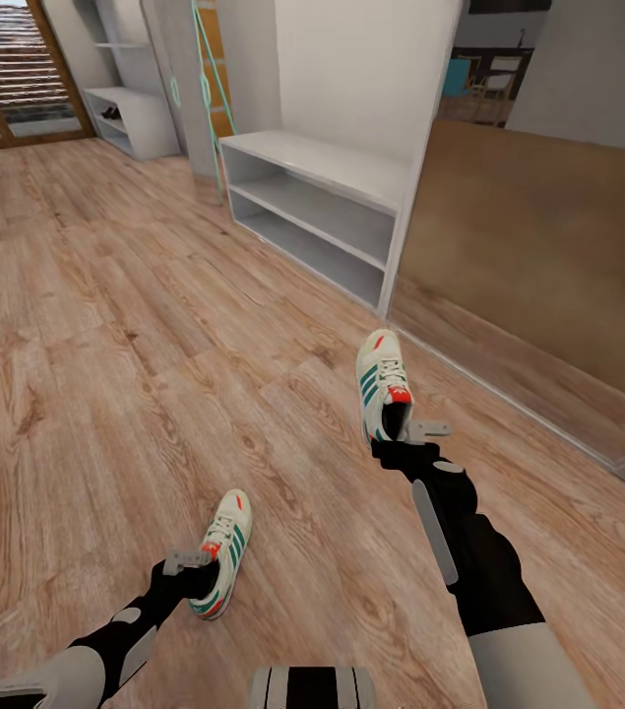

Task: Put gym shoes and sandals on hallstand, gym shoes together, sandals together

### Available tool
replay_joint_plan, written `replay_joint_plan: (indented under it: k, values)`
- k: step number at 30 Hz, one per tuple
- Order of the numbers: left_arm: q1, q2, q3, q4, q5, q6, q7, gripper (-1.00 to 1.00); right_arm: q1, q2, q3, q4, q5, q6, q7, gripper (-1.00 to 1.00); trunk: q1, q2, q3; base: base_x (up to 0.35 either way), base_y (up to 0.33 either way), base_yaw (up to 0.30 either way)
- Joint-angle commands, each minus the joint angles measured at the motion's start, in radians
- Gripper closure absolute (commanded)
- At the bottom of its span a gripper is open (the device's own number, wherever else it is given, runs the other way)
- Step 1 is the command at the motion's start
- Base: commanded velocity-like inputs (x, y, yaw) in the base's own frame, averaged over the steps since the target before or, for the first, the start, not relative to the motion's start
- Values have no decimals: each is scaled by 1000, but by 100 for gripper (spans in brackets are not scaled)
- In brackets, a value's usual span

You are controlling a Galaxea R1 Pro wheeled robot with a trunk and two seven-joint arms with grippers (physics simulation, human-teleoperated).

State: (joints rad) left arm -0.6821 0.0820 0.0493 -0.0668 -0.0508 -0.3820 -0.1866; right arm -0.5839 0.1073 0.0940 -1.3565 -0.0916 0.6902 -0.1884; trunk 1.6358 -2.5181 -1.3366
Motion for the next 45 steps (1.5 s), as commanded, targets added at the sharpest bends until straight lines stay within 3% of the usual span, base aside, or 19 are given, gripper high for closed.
replay_joint_plan:
  k: [1, 17, 22, 30, 37, 45]
  values:
    - [-1, 0, 6, 1, -5, -3, -4, -100, -1, 0, 1, -1, -10, 4, -9, 100, 0, -1, -6, 0, 0, 0]
    - [-1, -6, 6, 3, -5, -3, -4, -100, -1, 0, 1, -1, -10, 4, -9, 100, 1, -1, -15, 0, 0, 0]
    - [-1, -14, 6, 4, -4, -3, -4, -100, -1, 0, 1, -1, -10, 4, -9, 100, 3, -2, -41, 0, 0, 0]
    - [32, -15, 6, 3, -6, -3, -4, -100, -1, 0, 1, -1, -10, 4, -9, 100, 3, -2, -44, 0, 0, 0]
    - [39, -15, 6, 2, -6, -3, -4, -100, -1, 0, 1, -1, -10, 4, -9, 100, 6, -4, -79, 0, 0, 0]
    - [39, -15, 6, 2, -6, -3, -4, -100, -1, 0, 1, -1, -10, 3, -9, 100, 6, -4, -80, 0, 0, 0]
